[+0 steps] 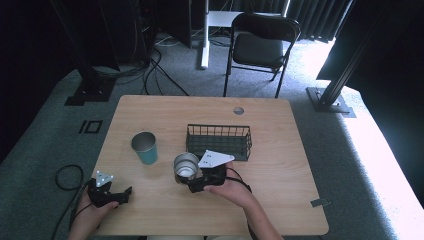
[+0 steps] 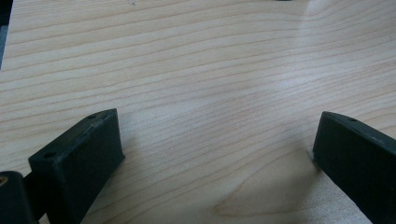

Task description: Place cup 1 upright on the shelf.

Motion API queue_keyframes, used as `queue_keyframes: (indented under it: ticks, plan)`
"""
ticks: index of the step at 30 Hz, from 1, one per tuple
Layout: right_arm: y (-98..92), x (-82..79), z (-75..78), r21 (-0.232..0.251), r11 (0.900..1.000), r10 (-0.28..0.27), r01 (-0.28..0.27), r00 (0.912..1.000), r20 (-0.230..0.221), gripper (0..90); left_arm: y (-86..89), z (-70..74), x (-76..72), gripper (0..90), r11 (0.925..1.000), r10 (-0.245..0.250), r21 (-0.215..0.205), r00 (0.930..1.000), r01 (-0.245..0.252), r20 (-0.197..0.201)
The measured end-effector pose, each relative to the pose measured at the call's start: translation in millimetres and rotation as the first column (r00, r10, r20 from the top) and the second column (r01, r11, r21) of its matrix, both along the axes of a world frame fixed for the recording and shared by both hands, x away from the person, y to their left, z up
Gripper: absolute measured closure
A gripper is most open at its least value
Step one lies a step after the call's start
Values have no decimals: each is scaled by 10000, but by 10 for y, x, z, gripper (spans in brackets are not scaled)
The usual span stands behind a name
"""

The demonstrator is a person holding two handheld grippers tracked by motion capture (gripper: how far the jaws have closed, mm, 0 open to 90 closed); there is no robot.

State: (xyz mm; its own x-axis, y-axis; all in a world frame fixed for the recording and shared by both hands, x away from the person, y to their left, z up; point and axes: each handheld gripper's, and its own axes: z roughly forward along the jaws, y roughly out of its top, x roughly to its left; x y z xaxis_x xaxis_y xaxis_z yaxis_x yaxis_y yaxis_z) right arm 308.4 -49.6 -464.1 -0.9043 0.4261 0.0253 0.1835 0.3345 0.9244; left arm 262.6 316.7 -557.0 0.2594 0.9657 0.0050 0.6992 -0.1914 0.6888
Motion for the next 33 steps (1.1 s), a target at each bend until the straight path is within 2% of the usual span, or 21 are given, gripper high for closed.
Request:
queue_keyframes:
  ticks: [9,17,19,20,21,23,24,26,31,33]
  plan:
    - [-174,46,270,393,9964,-763,750,9965,339,182,2,1,1,22,10000,-15,29,10000,15,6]
    - [-276,124,391,457,9891,-1419,1397,9886,495,182,1,1,1,22,10000,-10,11,10000,10,1]
    - [-301,149,417,480,9842,-1727,1703,9836,526,181,1,1,1,22,10000,-9,12,10000,9,1]
    - [-328,176,444,473,9782,-2048,2022,9770,590,182,1,2,1,22,10000,-6,8,10000,6,2]
    - [-328,176,444,473,9782,-2048,2022,9770,590,182,1,2,1,22,10000,-11,11,10000,11,0]
    - [-357,202,469,463,9732,-2278,2250,9715,663,182,1,2,2,22,10000,-9,12,10000,9,2]
    - [-391,233,493,572,9668,-2528,2491,9649,708,182,1,2,2,22,10000,-10,13,10000,10,0]
    - [-411,250,503,615,9638,-2636,2594,9617,748,182,1,2,2,22,10000,-10,14,10000,10,0]
    - [-488,331,535,651,9430,-3306,3264,9413,688,182,1,3,3,22,10000,-9,12,10000,9,-1]
    - [-496,356,534,603,9328,-3597,3554,9289,881,181,1,3,2,22,10000,-8,13,10000,8,-2]
